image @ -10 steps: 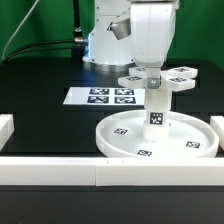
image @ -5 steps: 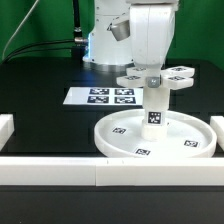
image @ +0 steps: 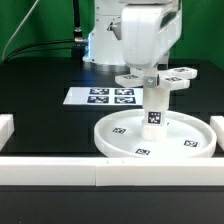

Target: Assemble round table

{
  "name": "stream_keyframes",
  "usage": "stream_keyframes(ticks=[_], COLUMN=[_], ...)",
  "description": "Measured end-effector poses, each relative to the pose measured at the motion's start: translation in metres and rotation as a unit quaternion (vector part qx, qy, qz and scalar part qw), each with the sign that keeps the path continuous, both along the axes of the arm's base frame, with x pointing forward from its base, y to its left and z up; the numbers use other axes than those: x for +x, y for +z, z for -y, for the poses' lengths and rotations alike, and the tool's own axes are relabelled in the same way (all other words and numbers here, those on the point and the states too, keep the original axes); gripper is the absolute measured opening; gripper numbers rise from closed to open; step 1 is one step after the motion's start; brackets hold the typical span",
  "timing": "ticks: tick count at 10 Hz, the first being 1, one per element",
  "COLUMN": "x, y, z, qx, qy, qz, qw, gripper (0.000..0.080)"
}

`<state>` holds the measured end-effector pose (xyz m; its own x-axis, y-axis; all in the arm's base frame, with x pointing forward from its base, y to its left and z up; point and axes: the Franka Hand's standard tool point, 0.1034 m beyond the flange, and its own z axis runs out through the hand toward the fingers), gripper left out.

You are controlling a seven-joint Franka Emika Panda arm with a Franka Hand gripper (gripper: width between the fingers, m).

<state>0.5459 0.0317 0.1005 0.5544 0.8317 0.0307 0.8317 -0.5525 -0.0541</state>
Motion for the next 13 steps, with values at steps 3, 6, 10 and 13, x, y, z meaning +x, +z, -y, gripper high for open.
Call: stream_keyframes(ticks=[3, 6, 10, 13], x=[-0.001, -0.0025, -0.0033, -0.0034], y=[-0.0004, -0.0011, -0.0014, -0.0014], z=[-0.0007, -0.0022, -0.0052, -0.0068], qx=[-0.004, -0.003, 0.003, 0.005], qy=[-0.171, -0.345, -0.475, -0.552], qz=[-0.005, -0.016, -0.015, -0.023], qw=[0.985, 0.939, 0.88, 0.834], gripper=[0.0445, 0.0445, 0.0445, 0.0445])
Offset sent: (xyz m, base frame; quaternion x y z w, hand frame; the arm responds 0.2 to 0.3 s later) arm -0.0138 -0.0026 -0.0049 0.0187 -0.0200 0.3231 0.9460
